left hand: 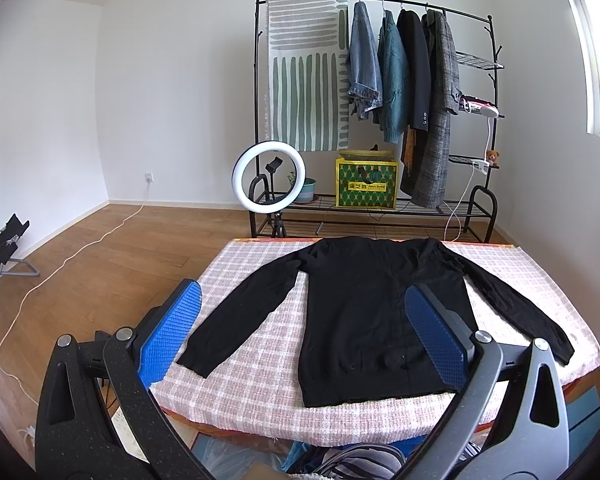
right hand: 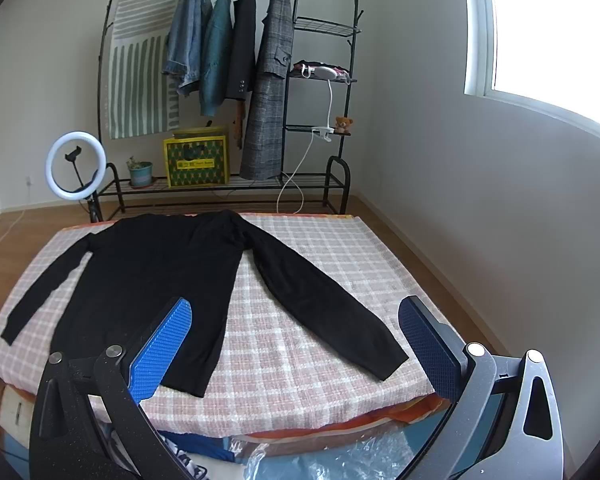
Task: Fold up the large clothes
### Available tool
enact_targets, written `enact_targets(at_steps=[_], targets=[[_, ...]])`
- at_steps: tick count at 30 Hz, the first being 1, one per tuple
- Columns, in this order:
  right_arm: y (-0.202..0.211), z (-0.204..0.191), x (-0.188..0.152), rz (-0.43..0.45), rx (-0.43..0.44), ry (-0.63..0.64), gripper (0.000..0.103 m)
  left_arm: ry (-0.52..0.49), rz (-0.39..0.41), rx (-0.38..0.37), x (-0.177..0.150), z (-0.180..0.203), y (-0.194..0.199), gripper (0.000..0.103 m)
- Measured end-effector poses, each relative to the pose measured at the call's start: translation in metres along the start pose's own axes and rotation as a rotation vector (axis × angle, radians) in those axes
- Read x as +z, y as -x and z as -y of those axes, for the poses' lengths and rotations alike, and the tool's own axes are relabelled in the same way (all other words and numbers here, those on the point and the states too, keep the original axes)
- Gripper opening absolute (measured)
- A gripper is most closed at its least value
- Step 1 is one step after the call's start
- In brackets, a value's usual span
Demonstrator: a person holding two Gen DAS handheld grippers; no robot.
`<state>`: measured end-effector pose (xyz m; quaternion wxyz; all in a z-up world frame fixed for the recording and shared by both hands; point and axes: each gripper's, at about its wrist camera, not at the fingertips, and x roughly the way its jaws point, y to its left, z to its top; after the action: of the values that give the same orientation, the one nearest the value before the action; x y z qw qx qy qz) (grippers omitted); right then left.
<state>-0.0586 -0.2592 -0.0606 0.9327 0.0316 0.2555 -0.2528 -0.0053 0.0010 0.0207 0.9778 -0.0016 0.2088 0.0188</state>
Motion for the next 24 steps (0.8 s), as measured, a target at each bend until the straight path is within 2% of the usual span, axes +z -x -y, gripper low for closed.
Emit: enact_targets(at_steps=[20, 24], targets=[[-0.0006, -0.0008, 0.0001, 0.001, -0.003, 0.0, 0.103, 0.0, 0.004, 0.0, -0.0041, -0.0014, 0.0005, 0.103], [-0.0007, -0.0007, -0.0006, 0.0, -0.004, 0.001, 0.103, 0.001, -0.004, 0.004, 0.0051, -0.0039, -0.0012, 0.103]])
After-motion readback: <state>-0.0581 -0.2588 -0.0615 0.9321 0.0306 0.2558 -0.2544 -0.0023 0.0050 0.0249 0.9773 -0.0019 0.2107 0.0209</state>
